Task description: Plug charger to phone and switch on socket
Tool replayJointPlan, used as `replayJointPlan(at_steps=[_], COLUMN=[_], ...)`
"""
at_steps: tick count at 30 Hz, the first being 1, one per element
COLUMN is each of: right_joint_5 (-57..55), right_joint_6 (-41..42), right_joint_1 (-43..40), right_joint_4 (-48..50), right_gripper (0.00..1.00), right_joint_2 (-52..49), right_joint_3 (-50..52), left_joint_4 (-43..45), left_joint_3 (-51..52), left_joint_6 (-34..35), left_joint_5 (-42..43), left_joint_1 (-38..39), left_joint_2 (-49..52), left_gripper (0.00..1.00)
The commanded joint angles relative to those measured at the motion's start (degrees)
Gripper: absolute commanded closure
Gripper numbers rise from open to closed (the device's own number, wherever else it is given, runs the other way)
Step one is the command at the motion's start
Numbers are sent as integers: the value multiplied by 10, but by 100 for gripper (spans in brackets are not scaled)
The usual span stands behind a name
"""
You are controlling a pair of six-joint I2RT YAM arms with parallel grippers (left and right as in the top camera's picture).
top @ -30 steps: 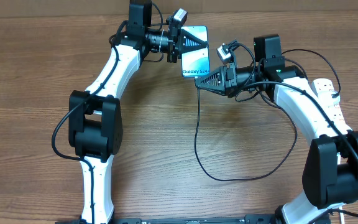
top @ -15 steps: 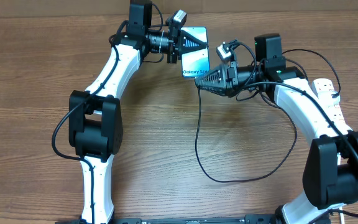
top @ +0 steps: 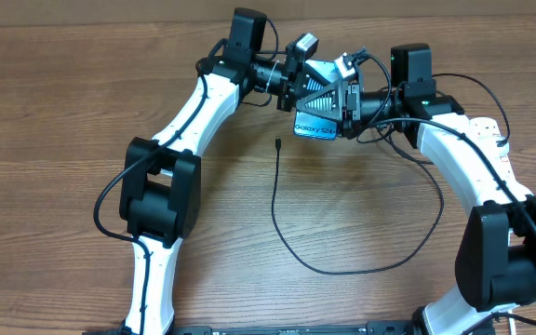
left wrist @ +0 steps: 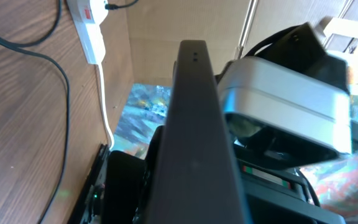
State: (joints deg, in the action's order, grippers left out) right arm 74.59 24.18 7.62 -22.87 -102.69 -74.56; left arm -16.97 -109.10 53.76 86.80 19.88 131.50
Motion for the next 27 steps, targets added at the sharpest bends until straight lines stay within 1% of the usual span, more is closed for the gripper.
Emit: replayJointPlan(at_steps=[1,4,9,12,15,18,23,27], right_joint_5=[-11,-16,-31,-100,-196,-294,-458,-563], right_joint_6=[-43,-76,-78,-80,-82,-82,-77,-77], right_joint_1=[-10,-10,-8,-6,5,29,98,145], right_joint_4=[-43,-80,-95,-130,-163,-179,-188,-188], right_gripper=[8,10,15,16,16,18,17,12], right_joint_2=[4,4,4,4,4,4,4,4], right_joint_3=[-7,-7,-7,-7,-7,-7,-7,-7], left_joint_4=[8,8,7,7,-8,-69,-222,-305], left_joint_3=[-5,-5,-4,-2,5,11,11,11], left_joint_6=[-29,-35,-47,-52,-77,-126,-235,-300], left_joint_5=[38,29,0,-5,-5,-27,-107,-161], left_joint_1=[-17,-38,-84,-109,-129,-144,-156,-158], left_joint_2=[-14,-14,-14,-14,-14,-14,-14,-14], left_gripper=[96,96,96,96,96,96,96,96])
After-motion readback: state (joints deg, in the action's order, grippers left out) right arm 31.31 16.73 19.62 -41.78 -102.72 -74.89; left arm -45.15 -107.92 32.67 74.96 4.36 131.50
